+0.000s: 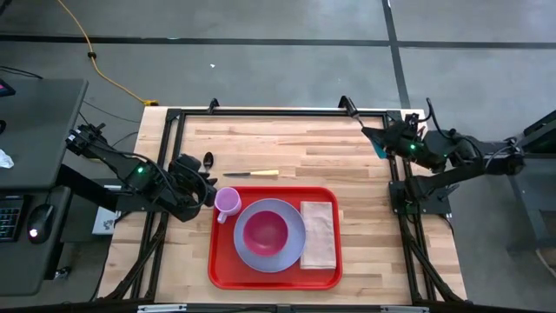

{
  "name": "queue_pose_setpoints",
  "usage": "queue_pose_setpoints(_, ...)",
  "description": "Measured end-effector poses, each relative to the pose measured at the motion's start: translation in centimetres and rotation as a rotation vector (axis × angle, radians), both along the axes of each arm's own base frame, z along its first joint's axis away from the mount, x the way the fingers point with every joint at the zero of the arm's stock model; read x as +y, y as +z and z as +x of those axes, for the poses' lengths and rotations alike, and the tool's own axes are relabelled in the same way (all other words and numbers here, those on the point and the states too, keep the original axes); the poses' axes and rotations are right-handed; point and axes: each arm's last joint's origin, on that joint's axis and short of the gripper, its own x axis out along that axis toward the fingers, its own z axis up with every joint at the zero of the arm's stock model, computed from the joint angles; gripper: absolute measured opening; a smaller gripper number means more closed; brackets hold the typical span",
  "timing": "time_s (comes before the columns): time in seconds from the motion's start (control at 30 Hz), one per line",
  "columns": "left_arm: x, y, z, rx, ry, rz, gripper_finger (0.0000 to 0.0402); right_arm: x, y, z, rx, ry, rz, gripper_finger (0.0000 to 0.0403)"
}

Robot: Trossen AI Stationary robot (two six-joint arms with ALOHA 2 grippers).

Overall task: Set up tray
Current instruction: Put the blue fork on the brown napkin

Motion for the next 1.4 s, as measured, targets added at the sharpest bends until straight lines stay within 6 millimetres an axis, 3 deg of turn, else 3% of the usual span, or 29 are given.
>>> queue_pose_setpoints(0.7,-0.1,0.1,0.2,-0.021,-0.002,-0.018,0.0184,-0.2,0.0,-0.3,-0.004,0.033,0.018,0.0)
queue_pose_setpoints(1.13,-0.1,0.1,0.2,-0.017,-0.005,-0.006,0.0184,-0.2,0.9,-0.2,-0.104,0.026,0.022,0.0)
queue_pose_setpoints(1.4,-0.1,0.1,0.2,-0.018,-0.004,-0.004,0.0184,0.0,-0.1,0.8,-0.019,0.051,0.057,0.0)
